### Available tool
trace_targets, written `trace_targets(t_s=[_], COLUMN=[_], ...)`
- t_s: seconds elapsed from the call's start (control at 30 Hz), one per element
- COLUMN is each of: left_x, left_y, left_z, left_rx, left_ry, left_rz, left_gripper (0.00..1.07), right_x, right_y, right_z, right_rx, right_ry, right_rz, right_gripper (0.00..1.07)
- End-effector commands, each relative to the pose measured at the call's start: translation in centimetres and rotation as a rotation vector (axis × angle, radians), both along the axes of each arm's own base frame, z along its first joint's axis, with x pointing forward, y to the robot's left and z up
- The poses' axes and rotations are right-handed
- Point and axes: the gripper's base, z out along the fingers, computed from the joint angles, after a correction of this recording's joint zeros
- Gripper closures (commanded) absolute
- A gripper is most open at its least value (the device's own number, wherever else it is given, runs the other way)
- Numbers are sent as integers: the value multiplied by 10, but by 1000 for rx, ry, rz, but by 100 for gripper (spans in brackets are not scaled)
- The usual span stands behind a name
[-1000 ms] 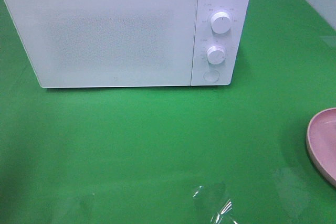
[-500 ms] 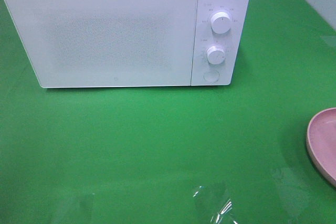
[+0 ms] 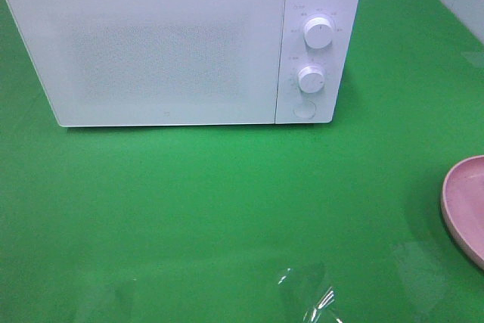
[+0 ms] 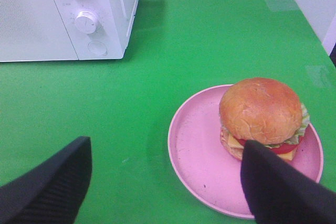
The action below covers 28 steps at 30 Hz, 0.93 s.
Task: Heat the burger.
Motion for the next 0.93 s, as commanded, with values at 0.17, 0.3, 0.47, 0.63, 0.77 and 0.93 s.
trace_targets(t_s=[0.17,0.3,0.47,0.63,0.77,0.93], left_x=[-3,-2,-2,-2,-2,-2], left_y=[0,0,0,0,0,0], left_z=[0,0,0,0,0,0], left_rx=[-6,-6,-6,-6,-6,-6], left_ry=[-32,-29,-29,-29,-29,-29], left_rz=[3,3,3,3,3,3], left_gripper=[8,8,8,8,8,8], right_x=[-3,-3,-3,-3,-3,-3], right_y=[0,0,0,0,0,0], right_z=[-1,-1,-1,-1,-1,-1], right_rx=[-1,-1,-1,-1,-2,-2], right_ry=[-26,-26,-26,-26,-26,-26], right_rz=[1,1,1,1,2,2], right_gripper=[32,32,32,32,32,32])
